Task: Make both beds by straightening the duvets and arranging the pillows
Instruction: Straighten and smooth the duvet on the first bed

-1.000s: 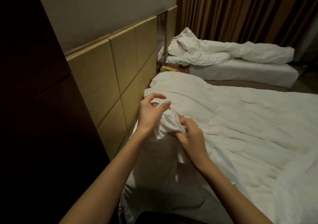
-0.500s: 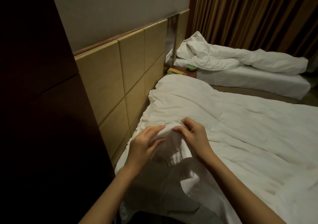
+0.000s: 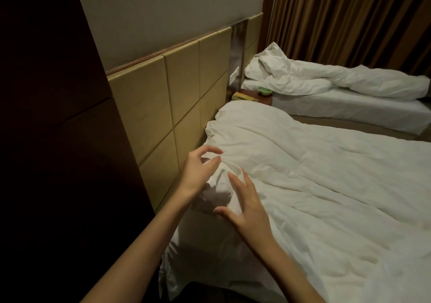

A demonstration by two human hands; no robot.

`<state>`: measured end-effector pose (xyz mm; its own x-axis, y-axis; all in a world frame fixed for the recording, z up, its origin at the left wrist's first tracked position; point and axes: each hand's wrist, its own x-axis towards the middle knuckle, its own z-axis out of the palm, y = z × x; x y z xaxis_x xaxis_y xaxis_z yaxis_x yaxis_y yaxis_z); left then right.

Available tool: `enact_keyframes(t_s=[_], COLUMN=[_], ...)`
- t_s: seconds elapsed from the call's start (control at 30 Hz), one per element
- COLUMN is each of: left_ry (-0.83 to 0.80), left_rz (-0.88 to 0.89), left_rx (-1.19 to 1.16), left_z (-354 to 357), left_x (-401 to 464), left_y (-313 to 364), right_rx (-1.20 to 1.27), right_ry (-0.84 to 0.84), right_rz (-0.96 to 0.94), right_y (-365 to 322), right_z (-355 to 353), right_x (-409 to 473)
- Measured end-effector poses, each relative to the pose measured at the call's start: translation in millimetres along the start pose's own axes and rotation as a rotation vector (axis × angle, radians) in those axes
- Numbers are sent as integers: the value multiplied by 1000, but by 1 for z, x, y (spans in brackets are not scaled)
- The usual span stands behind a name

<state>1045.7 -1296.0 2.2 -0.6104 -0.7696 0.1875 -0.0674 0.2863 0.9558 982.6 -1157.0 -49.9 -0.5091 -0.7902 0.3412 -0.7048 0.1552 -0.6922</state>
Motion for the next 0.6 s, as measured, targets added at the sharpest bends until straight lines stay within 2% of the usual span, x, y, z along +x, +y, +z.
enact_keyframes(t_s=[0.13, 0.23, 0.3, 0.4, 0.47, 0.6], left_ry=[-21, -29, -7, 82, -1, -237], left_rz=[-64, -29, 66, 392, 476, 333], left_rx=[-96, 0, 106, 289, 357, 307], left_z=[-7, -18, -26, -37, -39, -29], left_x=[18, 31, 28, 2, -11, 9], left_y=[4, -11, -26, -53, -67, -87], right_rx=[41, 65, 67, 96, 89, 61], right_ry=[27, -22, -40, -23, -16, -31], right_rz=[89, 145, 162, 216, 252, 264], right_y=[-1, 0, 1, 2, 4, 7], right_z=[11, 21, 25, 20, 13, 0], right_x=[21, 33, 38, 47, 55, 66])
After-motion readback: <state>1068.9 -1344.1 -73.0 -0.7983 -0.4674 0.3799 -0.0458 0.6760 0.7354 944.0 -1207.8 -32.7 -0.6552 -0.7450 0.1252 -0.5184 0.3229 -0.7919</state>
